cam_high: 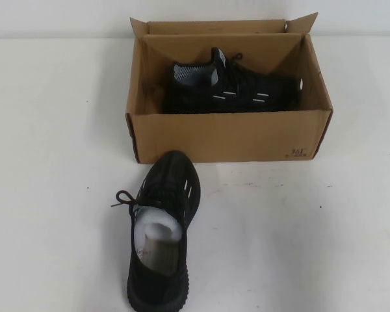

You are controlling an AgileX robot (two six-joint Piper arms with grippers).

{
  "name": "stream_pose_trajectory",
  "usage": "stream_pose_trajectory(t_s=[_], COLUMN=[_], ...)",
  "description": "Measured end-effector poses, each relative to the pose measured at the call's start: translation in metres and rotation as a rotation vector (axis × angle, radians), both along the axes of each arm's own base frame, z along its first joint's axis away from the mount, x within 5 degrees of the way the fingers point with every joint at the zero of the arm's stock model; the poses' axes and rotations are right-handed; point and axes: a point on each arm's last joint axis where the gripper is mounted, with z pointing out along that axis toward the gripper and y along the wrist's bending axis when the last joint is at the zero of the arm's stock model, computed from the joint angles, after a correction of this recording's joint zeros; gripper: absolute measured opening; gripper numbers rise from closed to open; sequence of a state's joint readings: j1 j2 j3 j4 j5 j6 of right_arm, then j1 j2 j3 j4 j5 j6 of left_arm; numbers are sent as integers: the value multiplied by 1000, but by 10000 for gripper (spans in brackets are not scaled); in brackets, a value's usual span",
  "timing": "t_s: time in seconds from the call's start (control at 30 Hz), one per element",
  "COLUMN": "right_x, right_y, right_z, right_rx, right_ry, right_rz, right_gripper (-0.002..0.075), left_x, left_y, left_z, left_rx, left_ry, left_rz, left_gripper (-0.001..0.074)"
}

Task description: Put shoes into padded shoe box

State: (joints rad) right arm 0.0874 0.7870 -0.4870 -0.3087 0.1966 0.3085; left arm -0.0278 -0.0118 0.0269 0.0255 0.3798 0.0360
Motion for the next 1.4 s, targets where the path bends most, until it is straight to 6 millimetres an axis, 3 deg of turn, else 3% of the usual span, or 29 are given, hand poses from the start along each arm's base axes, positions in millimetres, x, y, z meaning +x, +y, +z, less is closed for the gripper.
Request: stream_pose_trajectory(t_s=[0.13,0.27,0.4,0.47,1.07,1.4], right_x=[-41,-74,-92,-98,-105,-108], right_y=[-17,-19,-18,-17,-16,-12], right_z=[-27,-55,-79,-81,-83,-110], right_rx=[10,9,18,21,44,-48], right_ry=[-126,-274,-363,-410,-426,-116], right_rz=[-107,-149,-159,-161,-153,-80], right_gripper=[-9,-9,-9,-9,-9,-9], left_x=[0,0,0,0,0,0], left_y=[0,0,0,0,0,0], left_z=[0,0,0,0,0,0], left_rx=[0,0,0,0,0,0], left_ry=[0,0,0,0,0,0], left_rz=[0,0,0,0,0,0], left_gripper=[-4,-4,-4,-4,-4,-4])
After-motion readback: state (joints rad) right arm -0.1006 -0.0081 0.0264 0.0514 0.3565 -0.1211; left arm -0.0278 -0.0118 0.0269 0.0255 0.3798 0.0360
